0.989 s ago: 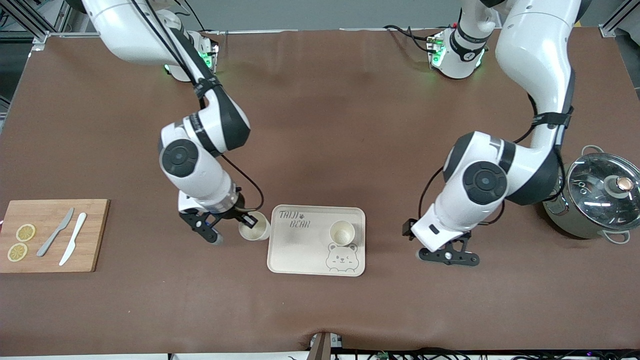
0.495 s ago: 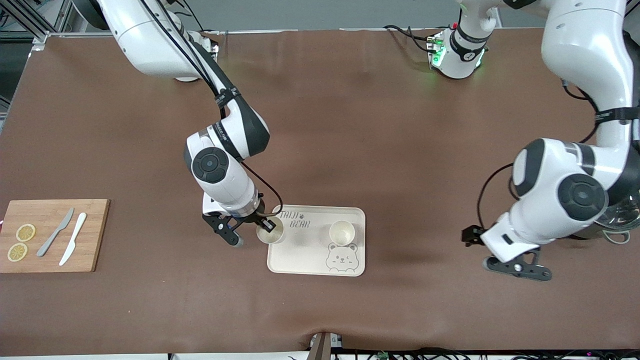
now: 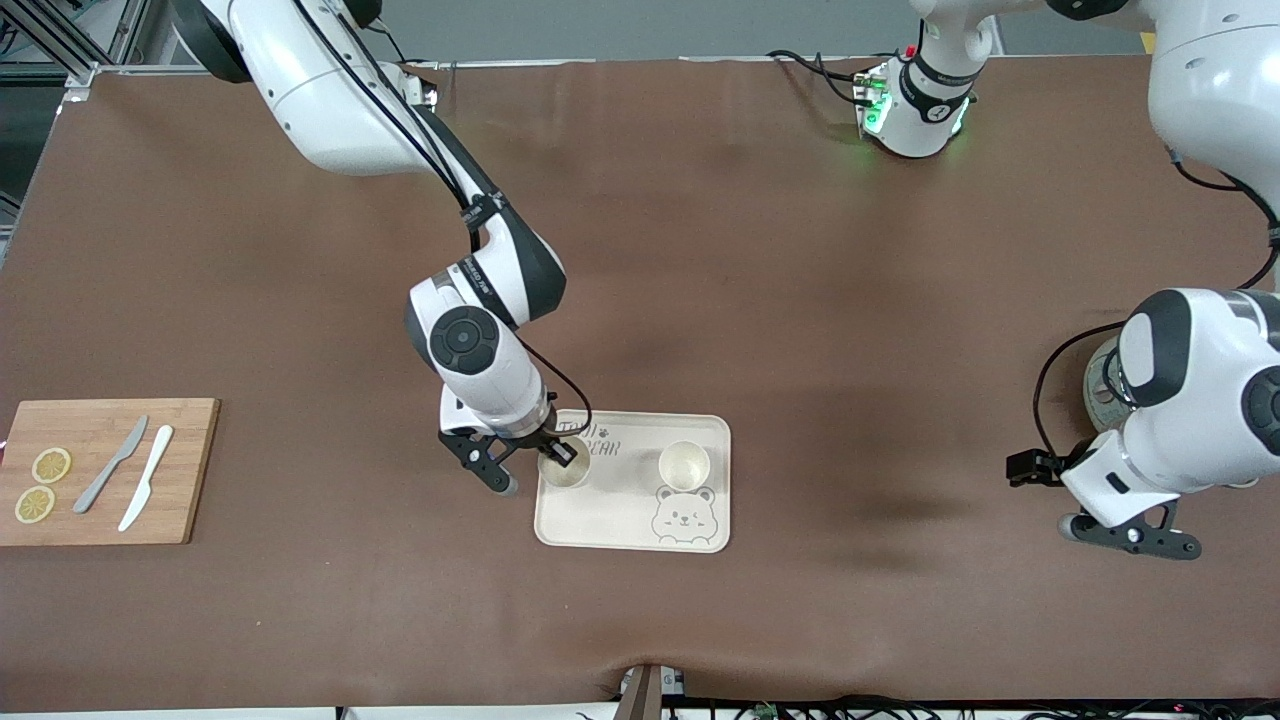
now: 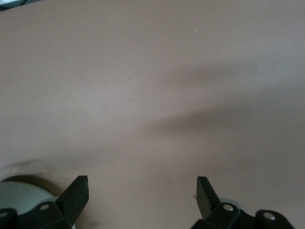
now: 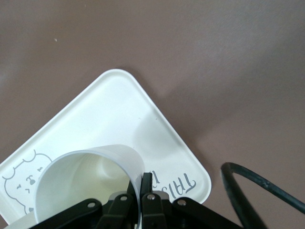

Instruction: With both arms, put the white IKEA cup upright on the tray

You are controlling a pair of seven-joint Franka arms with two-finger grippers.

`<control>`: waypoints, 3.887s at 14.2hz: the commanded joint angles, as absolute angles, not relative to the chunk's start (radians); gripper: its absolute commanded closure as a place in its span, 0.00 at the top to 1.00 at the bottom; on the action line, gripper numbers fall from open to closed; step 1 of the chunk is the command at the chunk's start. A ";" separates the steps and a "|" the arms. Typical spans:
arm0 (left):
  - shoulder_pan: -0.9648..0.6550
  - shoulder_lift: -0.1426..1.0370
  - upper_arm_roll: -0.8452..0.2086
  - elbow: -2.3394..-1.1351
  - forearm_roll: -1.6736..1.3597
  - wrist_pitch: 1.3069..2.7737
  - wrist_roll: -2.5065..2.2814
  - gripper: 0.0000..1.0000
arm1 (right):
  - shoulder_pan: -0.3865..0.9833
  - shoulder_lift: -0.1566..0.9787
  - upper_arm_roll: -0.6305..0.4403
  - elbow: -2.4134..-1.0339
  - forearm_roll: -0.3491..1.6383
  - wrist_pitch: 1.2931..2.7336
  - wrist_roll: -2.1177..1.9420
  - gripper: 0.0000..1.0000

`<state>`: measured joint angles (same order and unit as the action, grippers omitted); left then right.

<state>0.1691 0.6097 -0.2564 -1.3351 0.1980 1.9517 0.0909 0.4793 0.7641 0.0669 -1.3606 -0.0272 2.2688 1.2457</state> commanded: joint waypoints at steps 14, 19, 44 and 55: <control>0.206 0.223 -0.330 -1.526 0.103 1.714 -0.071 1.00 | 0.511 0.856 0.054 -1.321 -0.100 2.344 1.296 0.00; 0.207 0.153 -0.330 -1.528 0.086 1.626 -0.072 1.00 | 0.511 0.857 0.049 -1.322 -0.109 2.347 1.296 0.00; -0.003 -0.011 -0.106 -1.548 -0.007 1.489 -0.071 1.00 | 0.274 0.378 0.063 -1.327 0.052 1.717 0.710 1.00; -0.032 -0.038 -0.100 -1.606 -0.130 1.618 -0.077 1.00 | -0.093 0.063 0.052 -1.561 0.043 1.583 0.160 1.00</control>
